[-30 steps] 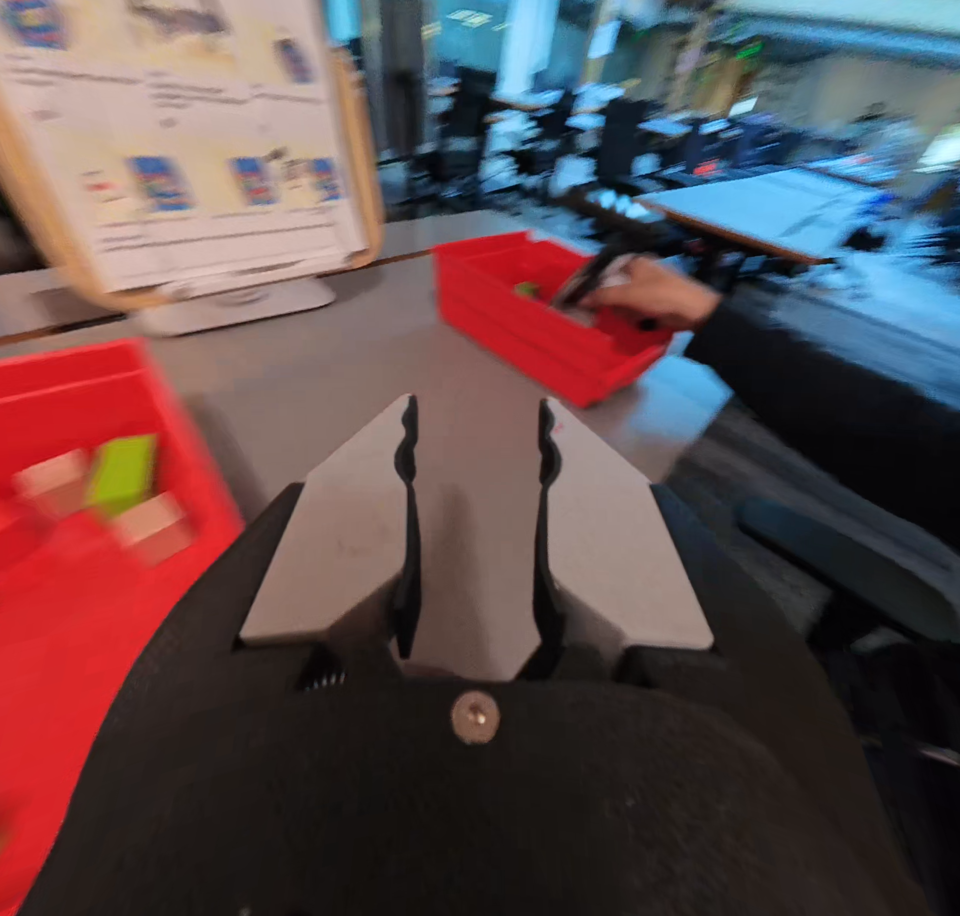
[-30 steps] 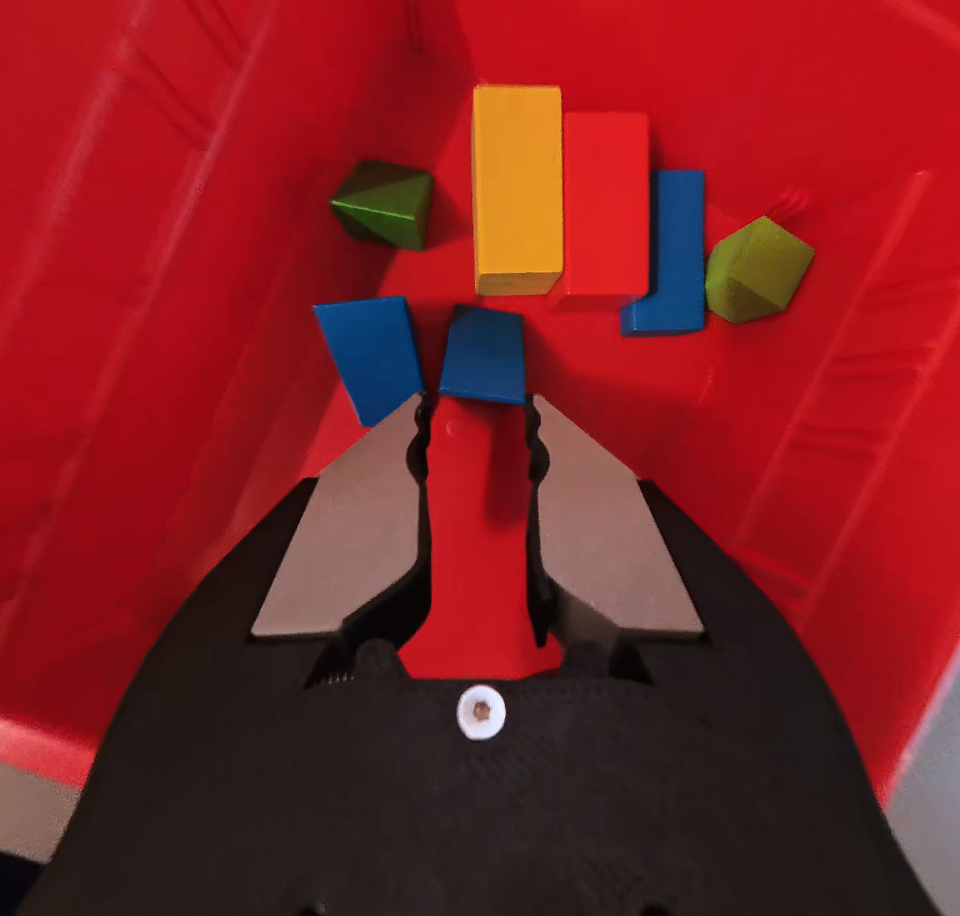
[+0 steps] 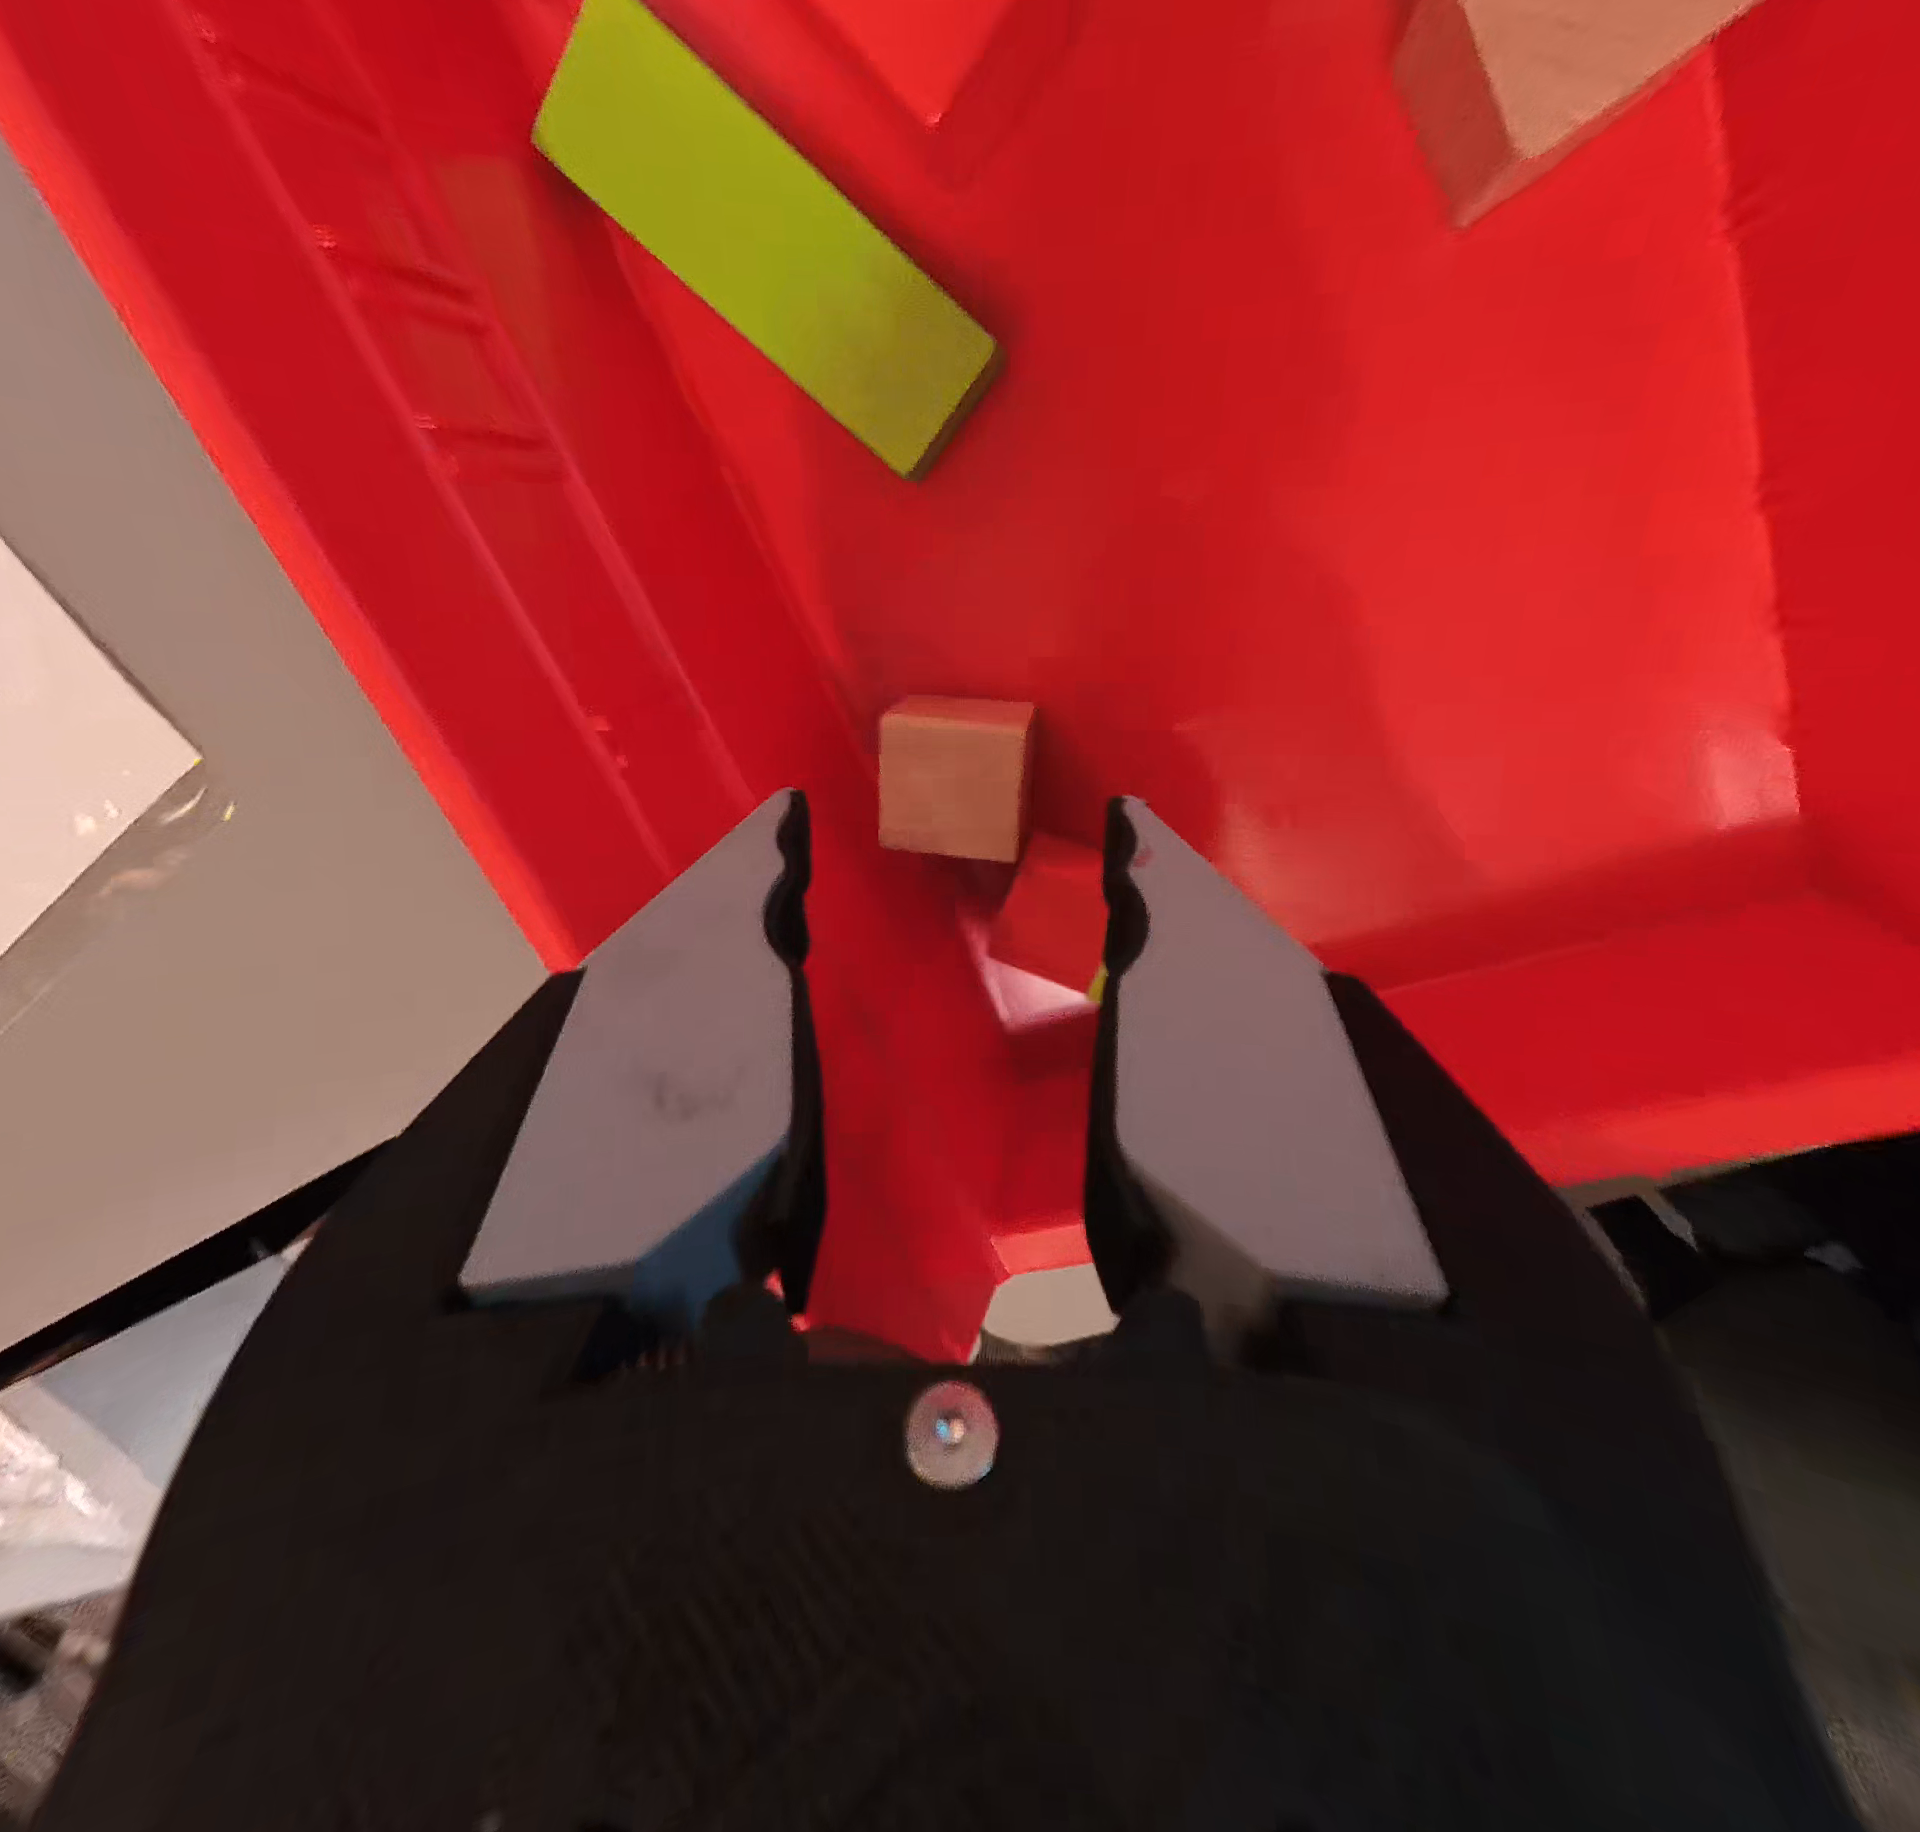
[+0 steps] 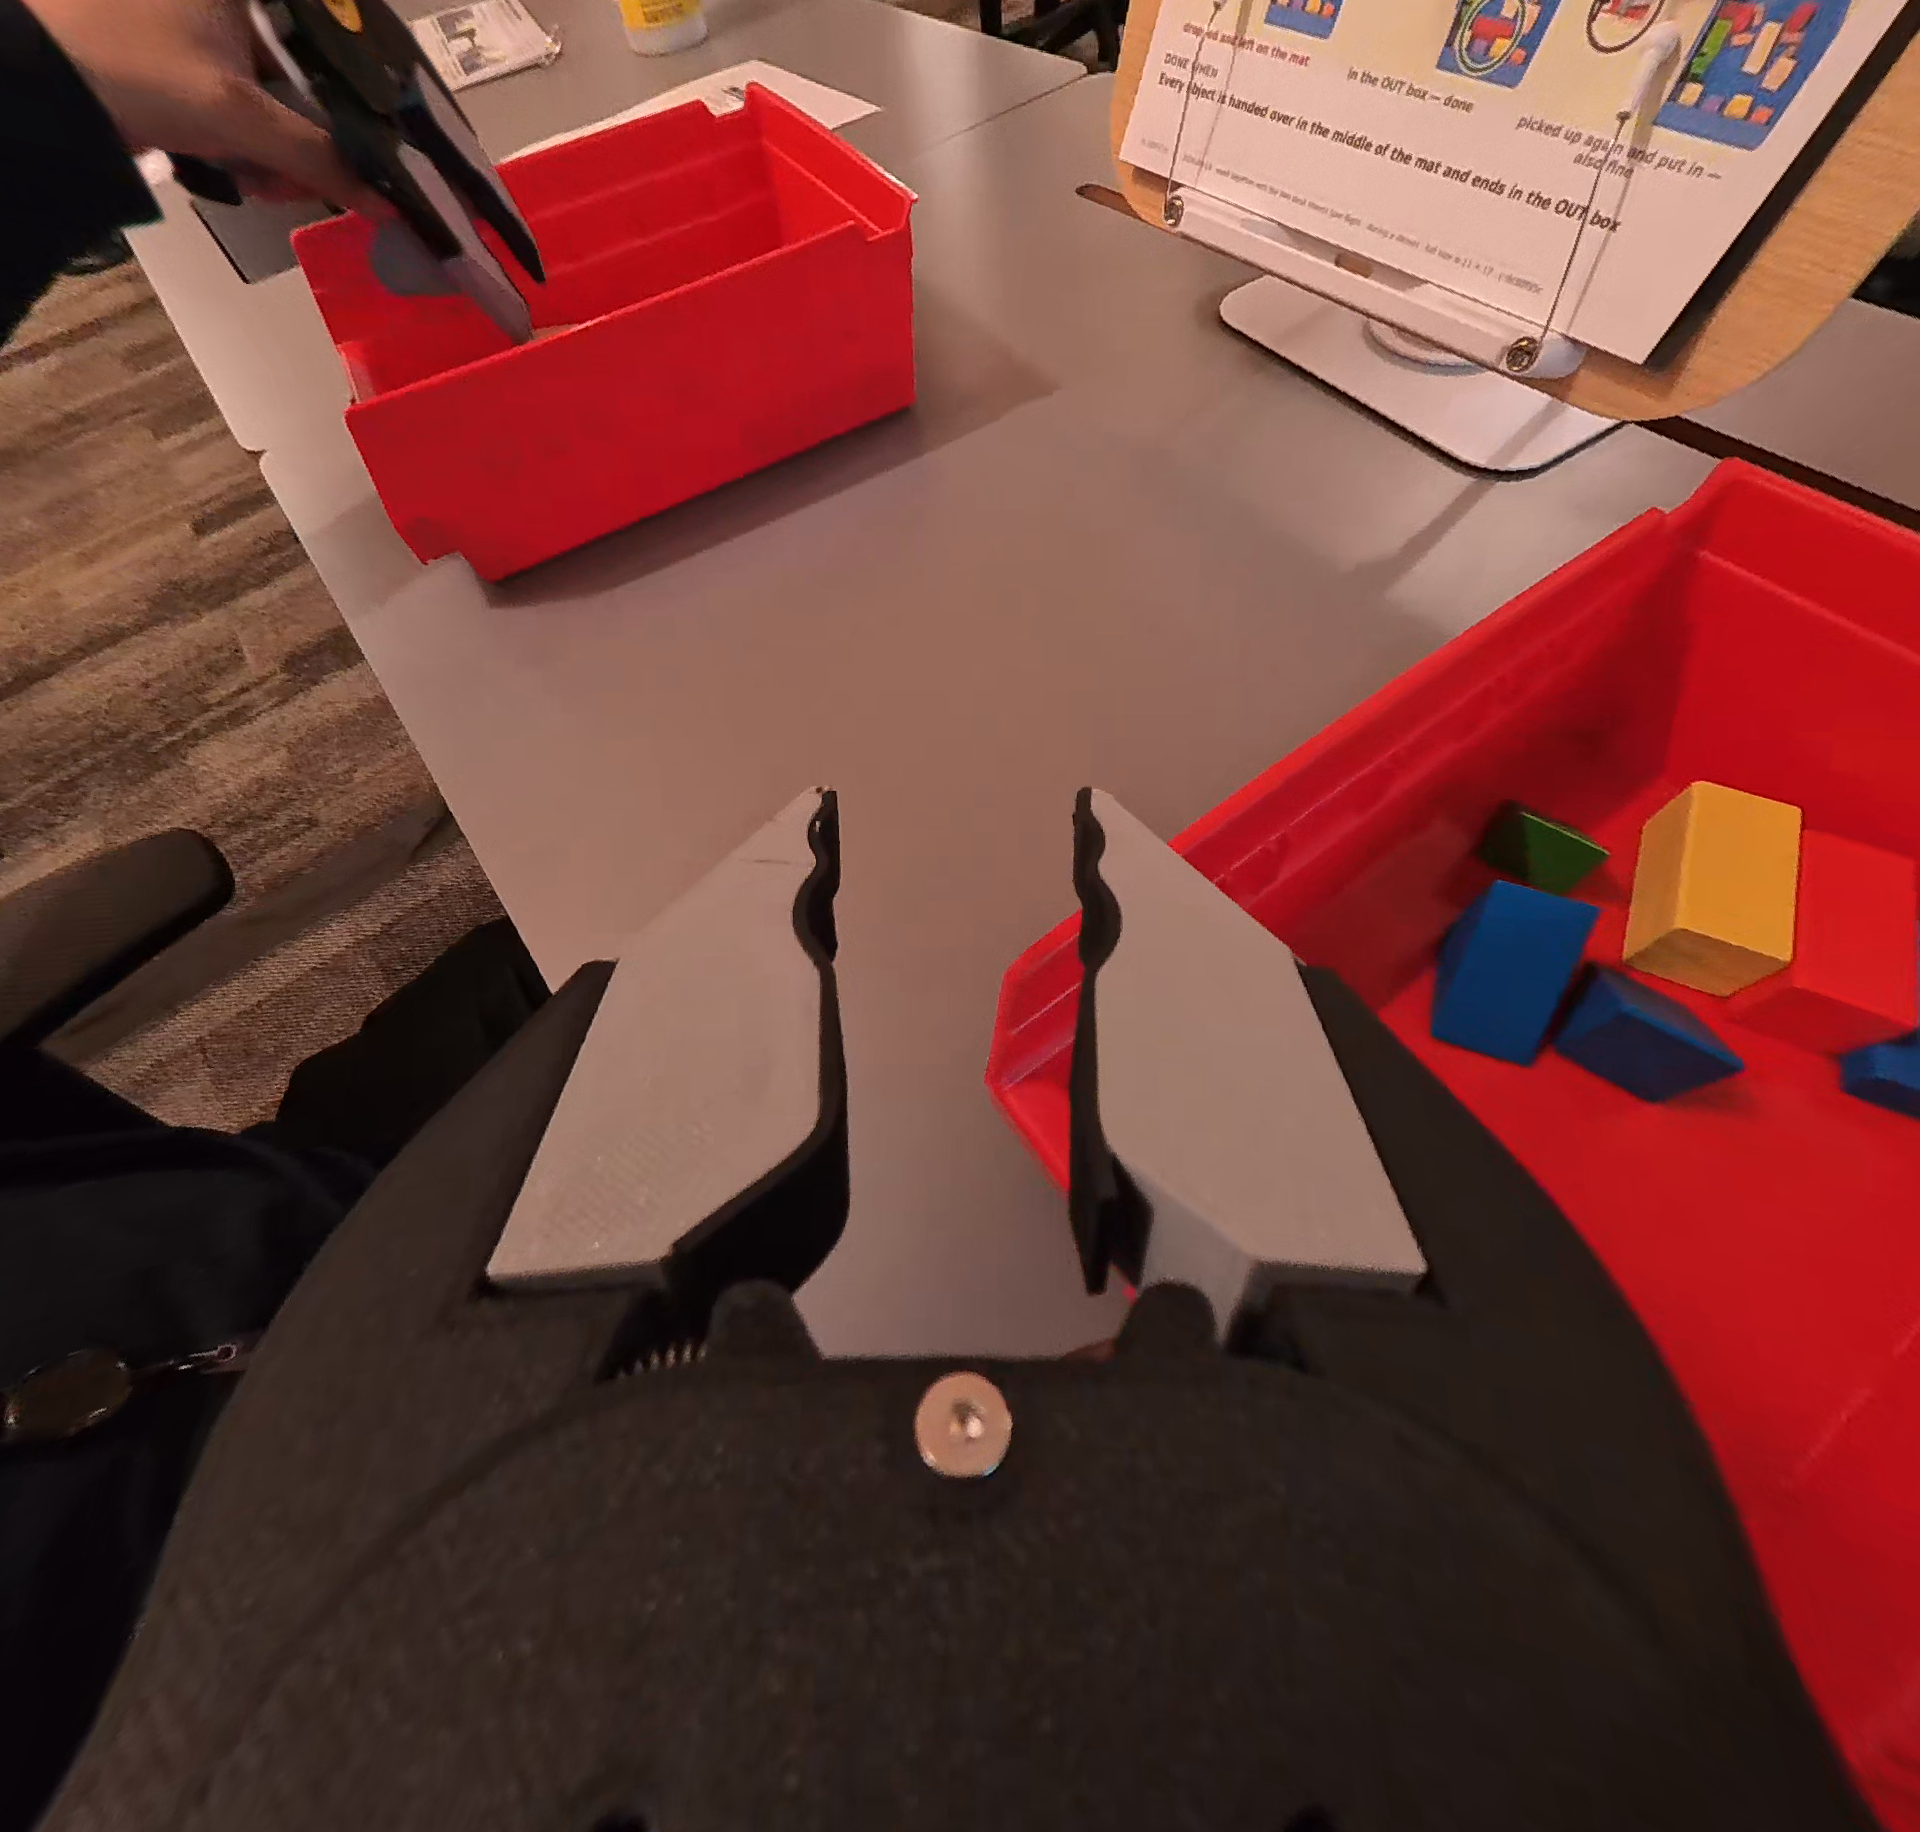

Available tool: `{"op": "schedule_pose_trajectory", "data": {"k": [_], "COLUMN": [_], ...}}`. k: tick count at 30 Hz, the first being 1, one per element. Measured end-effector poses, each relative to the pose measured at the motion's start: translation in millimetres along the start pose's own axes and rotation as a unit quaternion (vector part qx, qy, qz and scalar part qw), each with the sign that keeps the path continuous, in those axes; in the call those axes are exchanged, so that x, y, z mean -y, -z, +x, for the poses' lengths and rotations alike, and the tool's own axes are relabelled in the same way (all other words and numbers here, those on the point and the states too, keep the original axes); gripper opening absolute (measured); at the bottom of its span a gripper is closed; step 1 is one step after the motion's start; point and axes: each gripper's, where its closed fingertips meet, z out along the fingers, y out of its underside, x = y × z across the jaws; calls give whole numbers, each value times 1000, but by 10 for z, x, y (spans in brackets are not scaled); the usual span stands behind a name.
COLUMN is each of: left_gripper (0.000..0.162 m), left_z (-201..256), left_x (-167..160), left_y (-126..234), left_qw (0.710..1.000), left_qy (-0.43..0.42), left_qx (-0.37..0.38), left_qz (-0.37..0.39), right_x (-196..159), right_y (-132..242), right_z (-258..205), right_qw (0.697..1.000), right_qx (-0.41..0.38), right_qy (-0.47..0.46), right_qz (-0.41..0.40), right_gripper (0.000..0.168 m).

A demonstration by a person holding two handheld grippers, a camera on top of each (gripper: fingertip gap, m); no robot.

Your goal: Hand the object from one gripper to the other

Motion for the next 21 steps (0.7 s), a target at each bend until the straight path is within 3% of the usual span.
{"op": "schedule_pose_trajectory", "data": {"k": [7,13,18,21], "left_gripper": [51,36,33,33], "left_z": [-2,52,53,93], "left_x": [-55,-161,-221,-89], "left_y": [-269,-392,-356,-221], "left_qw": [997,992,991,996], "left_qy": [-13,-23,-20,-34], "left_qx": [4,4,9,19], "left_qz": [-78,-122,-132,-84], "right_x": [18,35,66,93], "right_y": [25,60,105,121], "right_z": [-51,-97,-184,-296], "right_qw": [1000,1000,999,999], "right_qx": [4,12,20,34], "right_qy": [13,16,22,28], "right_qz": [3,6,13,18], "right_gripper": [43,43,43,43]}}
